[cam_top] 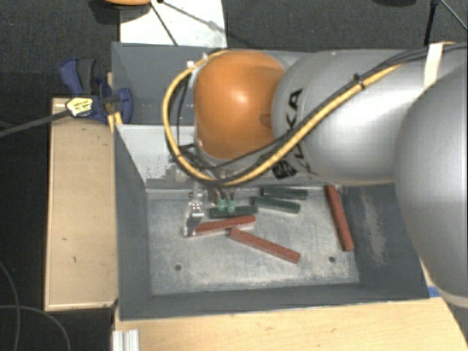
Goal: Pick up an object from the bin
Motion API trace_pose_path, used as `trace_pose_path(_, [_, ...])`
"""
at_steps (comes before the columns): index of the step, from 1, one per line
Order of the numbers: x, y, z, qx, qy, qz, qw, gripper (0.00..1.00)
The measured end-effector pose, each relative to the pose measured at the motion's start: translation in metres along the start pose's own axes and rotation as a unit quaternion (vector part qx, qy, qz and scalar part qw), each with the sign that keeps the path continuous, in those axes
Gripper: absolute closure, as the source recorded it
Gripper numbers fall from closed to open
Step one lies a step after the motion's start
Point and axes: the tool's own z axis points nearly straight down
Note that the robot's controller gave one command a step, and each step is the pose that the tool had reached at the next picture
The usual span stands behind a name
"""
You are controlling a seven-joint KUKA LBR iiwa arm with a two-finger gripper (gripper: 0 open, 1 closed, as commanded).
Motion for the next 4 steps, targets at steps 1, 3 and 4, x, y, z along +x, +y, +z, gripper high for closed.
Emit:
trace_pose_path(1, [-0.012, -0.039, 0.072, 0.000, -0.0021, -0.040, 0.9992, 0.00])
trace_pose_path(3, [-0.029, -0.087, 0.070, 0.000, -0.0007, -0.110, 0.9939, 0.00])
trace_pose_path(4, [-0.042, -0.091, 0.133, 0.000, -0.0008, -0.203, 0.9792, 0.00])
